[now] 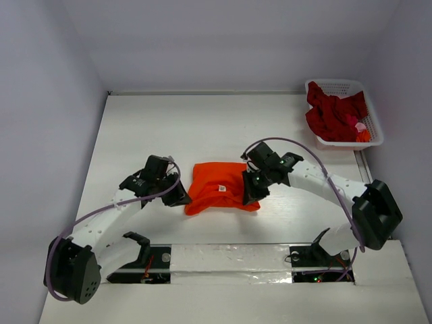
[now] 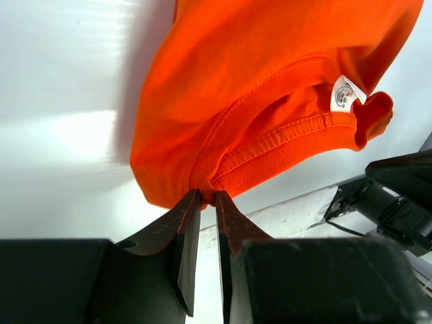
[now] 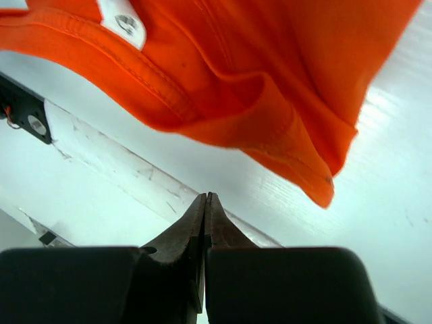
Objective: Fold and stack the t-shirts
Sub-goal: Fold the tshirt
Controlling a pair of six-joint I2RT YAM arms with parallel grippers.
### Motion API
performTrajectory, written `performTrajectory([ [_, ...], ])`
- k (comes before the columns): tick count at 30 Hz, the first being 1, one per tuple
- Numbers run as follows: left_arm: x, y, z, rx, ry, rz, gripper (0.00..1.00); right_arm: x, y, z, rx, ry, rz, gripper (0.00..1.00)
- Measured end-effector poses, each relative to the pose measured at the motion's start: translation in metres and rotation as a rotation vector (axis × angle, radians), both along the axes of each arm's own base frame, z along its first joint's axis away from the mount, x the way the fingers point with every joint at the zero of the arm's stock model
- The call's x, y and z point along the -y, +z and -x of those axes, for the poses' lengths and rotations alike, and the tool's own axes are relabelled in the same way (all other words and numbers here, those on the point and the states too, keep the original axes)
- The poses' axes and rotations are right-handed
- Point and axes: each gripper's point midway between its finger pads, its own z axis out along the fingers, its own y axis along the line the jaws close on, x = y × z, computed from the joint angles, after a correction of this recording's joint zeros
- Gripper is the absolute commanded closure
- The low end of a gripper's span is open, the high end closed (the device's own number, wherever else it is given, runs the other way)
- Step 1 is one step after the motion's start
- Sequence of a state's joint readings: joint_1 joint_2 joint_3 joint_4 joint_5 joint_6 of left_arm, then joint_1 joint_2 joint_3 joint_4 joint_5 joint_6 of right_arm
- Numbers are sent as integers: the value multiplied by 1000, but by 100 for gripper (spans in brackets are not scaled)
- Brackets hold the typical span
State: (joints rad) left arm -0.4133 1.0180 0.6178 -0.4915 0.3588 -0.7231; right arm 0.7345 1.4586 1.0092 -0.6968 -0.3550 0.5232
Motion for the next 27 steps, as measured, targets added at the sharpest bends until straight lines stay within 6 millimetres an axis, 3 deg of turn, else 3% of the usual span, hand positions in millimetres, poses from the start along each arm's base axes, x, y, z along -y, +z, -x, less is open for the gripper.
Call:
performTrajectory([
  [6, -4, 5, 5, -2, 25, -3, 86, 8, 11, 3, 7, -16, 28, 100],
  [11, 8, 20, -13, 15, 32, 29, 87, -17, 39, -29, 70, -28, -17, 100],
  [13, 15, 22, -22, 12, 21, 30, 87, -31, 41, -45, 86, -31, -26, 100],
  [16, 18, 22, -25, 10, 7, 23, 87, -43, 31, -61, 85, -35, -15, 100],
  [20, 17, 23, -23, 14, -1, 22, 87, -47, 0, -67, 50, -34, 29, 100],
  [27, 18, 16, -21, 22, 17, 43, 87, -30, -48, -47, -28, -37, 97, 100],
])
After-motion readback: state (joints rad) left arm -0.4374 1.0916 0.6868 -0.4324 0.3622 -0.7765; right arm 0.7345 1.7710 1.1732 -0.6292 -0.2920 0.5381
